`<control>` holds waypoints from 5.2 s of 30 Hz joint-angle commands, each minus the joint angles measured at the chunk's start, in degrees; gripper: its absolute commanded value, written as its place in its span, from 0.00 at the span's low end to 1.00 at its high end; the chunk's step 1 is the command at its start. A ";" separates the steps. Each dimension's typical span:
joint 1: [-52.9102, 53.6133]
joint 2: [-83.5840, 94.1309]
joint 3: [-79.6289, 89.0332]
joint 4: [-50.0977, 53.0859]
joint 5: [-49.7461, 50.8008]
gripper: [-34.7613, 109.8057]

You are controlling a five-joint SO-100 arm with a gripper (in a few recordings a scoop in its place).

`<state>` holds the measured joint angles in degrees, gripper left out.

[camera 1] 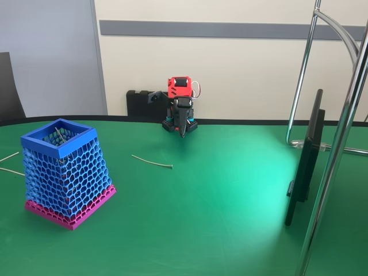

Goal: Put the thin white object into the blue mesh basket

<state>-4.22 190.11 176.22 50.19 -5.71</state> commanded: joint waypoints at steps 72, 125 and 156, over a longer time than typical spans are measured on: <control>15.29 -106.08 -75.06 9.14 3.87 0.38; 8.53 -117.07 -77.96 10.02 5.98 0.35; 8.61 -116.89 -76.64 8.26 7.03 0.33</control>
<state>4.39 72.69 99.76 58.97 0.88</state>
